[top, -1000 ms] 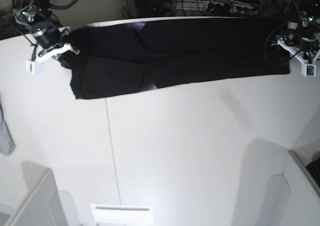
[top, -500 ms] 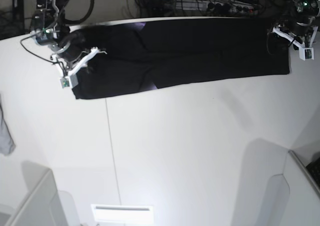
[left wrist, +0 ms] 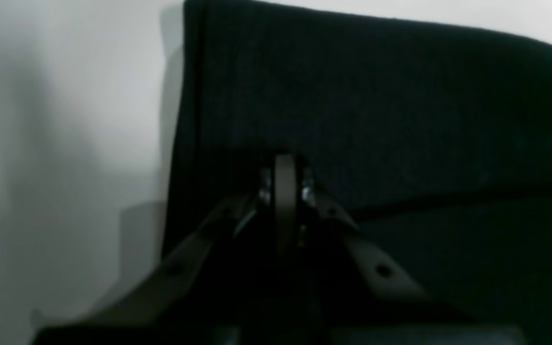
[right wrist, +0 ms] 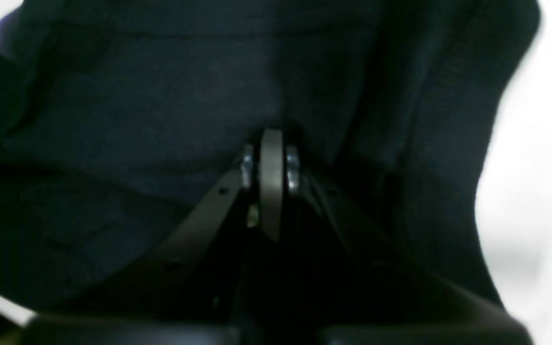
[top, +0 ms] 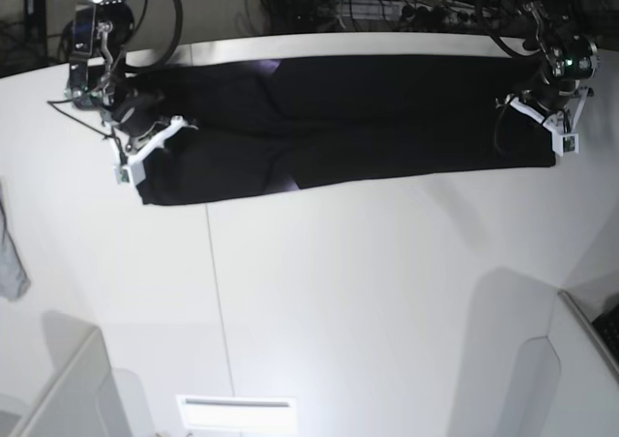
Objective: Fold the T-shirt properly
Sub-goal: 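Lower both grippers onto the folded strip's ends and grasp, then grasp the strip's end with the left gripper, right gripper holding its end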
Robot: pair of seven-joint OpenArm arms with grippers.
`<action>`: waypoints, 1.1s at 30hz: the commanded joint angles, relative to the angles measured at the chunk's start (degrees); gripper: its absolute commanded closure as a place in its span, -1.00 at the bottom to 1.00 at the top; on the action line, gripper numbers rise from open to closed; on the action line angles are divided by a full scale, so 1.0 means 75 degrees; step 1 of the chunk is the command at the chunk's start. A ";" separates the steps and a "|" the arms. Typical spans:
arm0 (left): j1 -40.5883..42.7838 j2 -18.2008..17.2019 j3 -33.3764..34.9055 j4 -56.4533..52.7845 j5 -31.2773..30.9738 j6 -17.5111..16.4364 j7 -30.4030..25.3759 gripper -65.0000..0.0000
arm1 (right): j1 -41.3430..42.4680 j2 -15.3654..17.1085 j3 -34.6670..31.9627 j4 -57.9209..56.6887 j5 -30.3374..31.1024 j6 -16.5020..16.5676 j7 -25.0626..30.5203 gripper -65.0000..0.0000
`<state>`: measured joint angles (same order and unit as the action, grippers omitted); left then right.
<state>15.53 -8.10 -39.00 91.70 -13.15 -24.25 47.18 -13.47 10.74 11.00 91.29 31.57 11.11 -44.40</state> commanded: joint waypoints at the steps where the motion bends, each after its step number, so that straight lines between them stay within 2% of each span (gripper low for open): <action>1: -0.0060 -0.0028 0.0002 -0.0019 0.0176 -0.0031 0.0197 1.00 | 0.0138 0.0109 0.0074 -0.0139 -0.0254 -0.0093 -0.0075 1.00; 6: -0.0600 -0.0016 0.0014 -0.0066 0.0258 -0.0031 0.0209 1.00 | 0.0642 0.0132 0.0250 -0.0796 -0.0254 -0.0093 -0.0040 1.00; 11: -0.0928 -0.0028 0.0014 0.0005 0.0270 -0.0031 0.0256 1.00 | 0.0912 0.0250 0.0191 -0.0796 -0.0254 -0.0093 -0.0005 1.00; 17: -0.0822 -0.0051 -0.0080 0.0966 0.0212 -0.0031 0.0256 1.00 | 0.0583 0.0203 0.0191 0.0423 -0.0207 -0.0046 -0.0005 1.00; 20: -0.0822 -0.0051 -0.0080 0.1341 0.0176 -0.0031 0.0268 1.00 | 0.0560 0.0015 0.0191 0.0939 -0.0207 -0.0034 -0.0005 1.00; 23: -0.0834 -0.0028 -0.0244 0.1868 0.0118 -0.0043 0.0819 1.00 | 0.0443 -0.0020 0.0191 0.1490 -0.0207 -0.0034 -0.0005 1.00; 26: -0.0834 -0.0028 -0.0947 0.2232 -0.0621 -0.0066 0.1241 1.00 | 0.0290 -0.0043 0.0191 0.2100 -0.0207 -0.0034 -0.0005 1.00; 30: -0.0564 -0.0098 -0.1885 0.2220 -0.1793 -0.0066 0.1276 1.00 | 0.0056 -0.0055 0.0180 0.2651 -0.0207 -0.0034 -0.0005 1.00; 31: -0.0482 -0.0157 -0.2049 0.2220 -0.1992 -0.0066 0.1276 0.82 | 0.0009 -0.0055 0.0180 0.2709 -0.0207 -0.0034 -0.0005 1.00; 33: -0.0295 -0.0298 -0.2202 0.2220 -0.2285 -0.0066 0.1276 0.31 | -0.0050 -0.0055 0.0180 0.2709 -0.0207 -0.0034 -0.0005 1.00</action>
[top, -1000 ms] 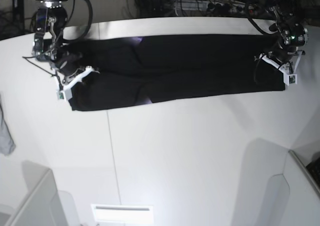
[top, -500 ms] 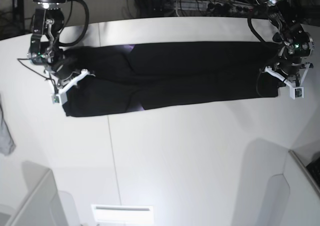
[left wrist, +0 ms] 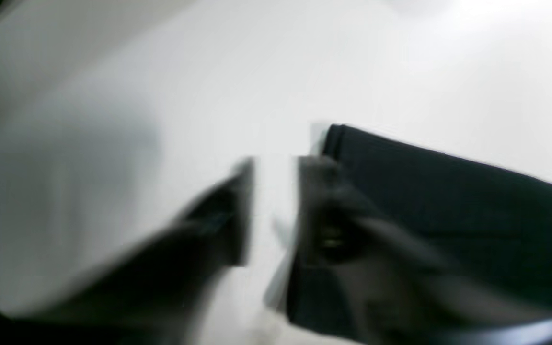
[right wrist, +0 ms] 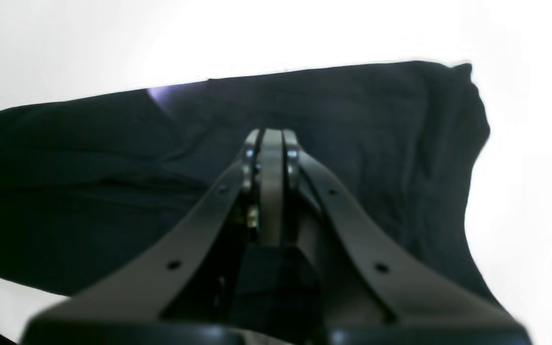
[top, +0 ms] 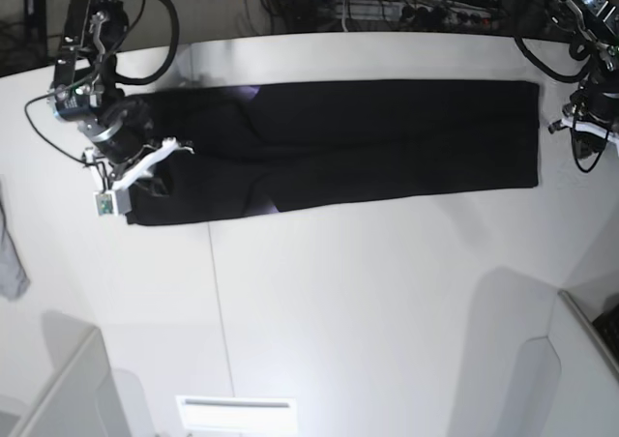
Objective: Fold the T-shirt properly
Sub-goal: 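Grasp the strip's end with the left gripper, right gripper holding its end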
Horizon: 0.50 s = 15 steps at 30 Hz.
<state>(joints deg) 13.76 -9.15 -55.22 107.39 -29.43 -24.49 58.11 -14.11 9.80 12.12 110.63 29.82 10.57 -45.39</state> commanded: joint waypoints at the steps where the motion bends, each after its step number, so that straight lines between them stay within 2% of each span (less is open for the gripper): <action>1: 0.0035 -0.0169 -0.0110 0.0128 -0.0290 -0.0034 -0.0181 -0.01 | 0.0035 0.0070 0.0031 0.0130 0.0038 0.0039 0.0126 1.00; 4: 0.0387 -0.0193 -0.0074 0.0046 -0.0970 -0.0046 -0.0193 -0.96 | 0.0012 0.0070 0.0031 0.0107 0.0038 0.0039 0.0126 1.00; 8: 0.0504 -0.0310 -0.0051 -0.0716 -0.1673 -0.0058 -0.0193 -1.00 | 0.0000 0.0059 0.0031 0.0107 0.0038 0.0039 0.0126 1.00; 11: 0.0410 -0.0380 -0.0028 -0.1396 -0.1720 -0.0069 -0.0205 -1.00 | -0.0012 0.0059 0.0031 0.0107 0.0038 0.0039 0.0126 1.00; 15: 0.0410 -0.0697 0.0711 -0.1912 -0.1720 -0.0292 -0.0427 -1.00 | -0.0059 0.0059 0.0031 0.0118 0.0038 0.0039 0.0126 1.00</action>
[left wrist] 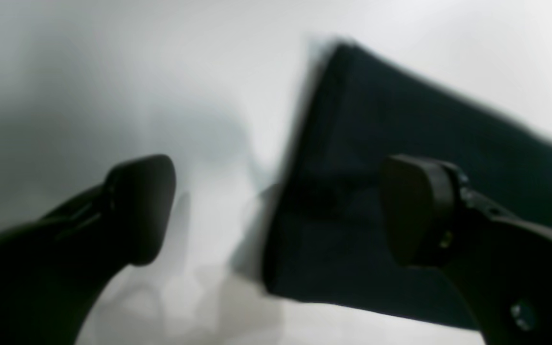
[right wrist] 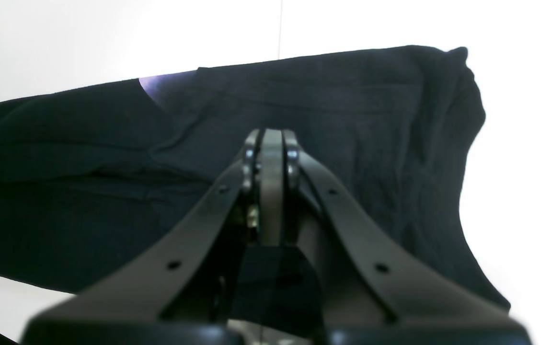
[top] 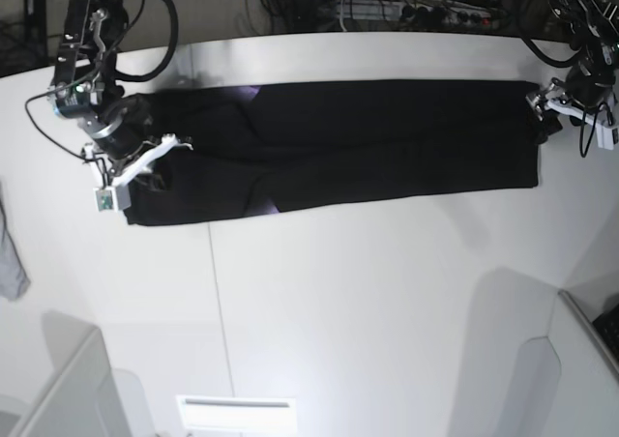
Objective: Fold the T-shirt properly
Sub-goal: 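Grasp the strip's end with the left gripper, right gripper holding its end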
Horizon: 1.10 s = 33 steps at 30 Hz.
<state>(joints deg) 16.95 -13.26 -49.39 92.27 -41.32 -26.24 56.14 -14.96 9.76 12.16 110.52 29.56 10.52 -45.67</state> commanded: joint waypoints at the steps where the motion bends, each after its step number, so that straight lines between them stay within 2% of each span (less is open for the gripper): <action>1: -0.0015 -0.0161 0.0073 -0.0001 -0.0123 -0.0047 -0.0341 -1.00 | 0.0055 0.0064 0.0025 0.0133 0.0073 0.0044 0.0164 1.00; 6: -0.0015 -0.0208 0.0730 -0.0727 -0.0123 -0.0035 -0.0822 -1.00 | 0.0043 0.0064 0.0025 0.0133 0.0073 0.0044 0.0164 1.00; 15: -0.0027 -0.0208 0.1105 -0.0915 -0.0123 -0.0035 -0.0822 -1.00 | 0.0043 0.0053 0.0025 0.0133 0.0073 0.0044 0.0164 1.00; 20: -0.0027 -0.0208 0.1152 -0.0927 -0.0123 -0.0035 -0.0822 -0.12 | 0.0031 0.0053 0.0025 0.0133 0.0073 0.0044 0.0164 1.00; 27: -0.0156 -0.0231 0.1117 -0.0927 -0.0123 -0.0035 -0.0822 0.95 | -0.0062 -0.0205 0.0072 0.0145 0.0073 0.0044 0.0176 1.00; 28: -0.0179 -0.0290 0.1117 -0.0927 -0.0123 -0.0035 -0.0822 1.00 | -0.0062 -0.0205 0.0060 0.0145 0.0073 0.0044 0.0176 1.00; 33: -0.0226 -0.0465 0.1105 -0.0810 -0.0123 -0.0035 -0.0822 1.00 | -0.0062 -0.0205 0.0084 0.0145 0.0073 0.0044 0.0176 1.00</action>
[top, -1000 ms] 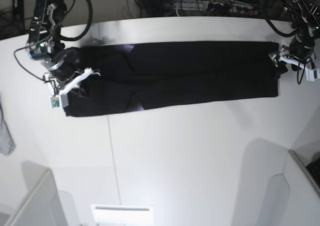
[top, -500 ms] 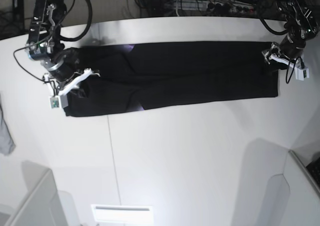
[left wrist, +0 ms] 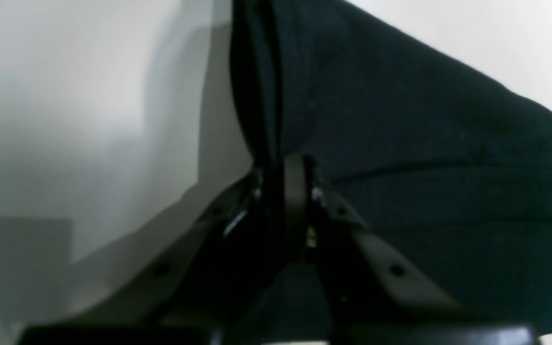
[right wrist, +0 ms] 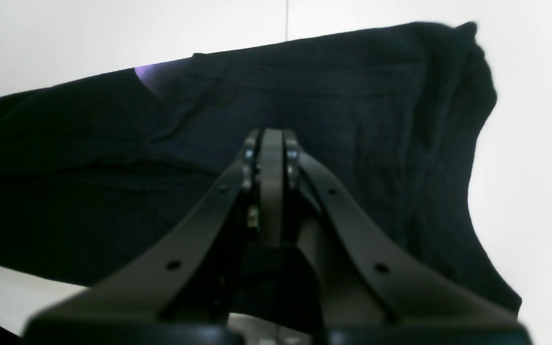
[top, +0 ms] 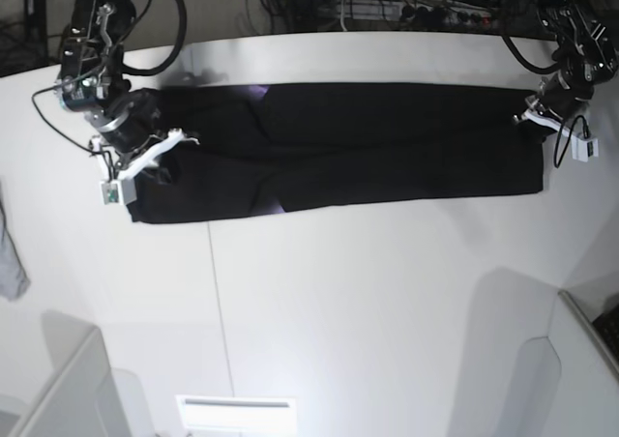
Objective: Fold the T-shirt properly
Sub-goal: 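Grasp the strip's end with the left gripper, right gripper holding its end, then fold the strip's end with the left gripper toward the right gripper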
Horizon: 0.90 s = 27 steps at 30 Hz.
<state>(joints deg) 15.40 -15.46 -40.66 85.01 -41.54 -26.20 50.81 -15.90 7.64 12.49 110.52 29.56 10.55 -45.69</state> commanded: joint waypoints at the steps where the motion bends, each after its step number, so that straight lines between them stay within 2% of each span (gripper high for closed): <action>1: -0.0019 -0.0218 -0.0058 0.0205 -0.0094 -0.0041 -0.0110 1.00 | 0.0063 0.0077 0.0052 0.0145 0.0073 0.0041 0.0179 1.00; 7: 0.0110 -0.0230 -0.0070 0.1025 -0.0023 -0.0030 -0.0122 1.00 | 0.0063 0.0077 0.0052 0.0145 0.0073 0.0041 0.0179 1.00; 11: 0.0274 -0.0089 -0.0011 0.2045 0.1067 -0.0030 -0.0122 1.00 | 0.0063 0.0066 0.0052 0.0145 0.0073 0.0041 0.0179 1.00; 15: 0.0274 0.0474 0.0001 0.2889 0.1946 -0.0088 -0.0110 1.00 | 0.0063 0.0066 0.0052 0.0145 0.0073 0.0041 0.0190 1.00; 17: 0.0309 0.0591 0.0024 0.3170 0.1969 -0.0088 -0.0075 1.00 | 0.0063 0.0066 0.0052 0.0145 0.0073 0.0041 0.0190 1.00; 20: 0.0485 0.0602 0.0610 0.3604 0.2028 -0.0053 -0.0099 1.00 | 0.0063 -0.0075 0.0063 0.0145 0.0073 0.0030 0.0190 1.00; 27: 0.0614 0.0626 0.1454 0.3675 0.2028 -0.0041 -0.0099 1.00 | 0.0075 -0.0075 0.0063 0.0133 0.0073 -0.0005 0.0190 1.00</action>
<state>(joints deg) 20.16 -10.02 -29.56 111.53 -25.54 -26.17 51.22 -15.90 6.72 12.75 110.52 29.43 10.35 -45.47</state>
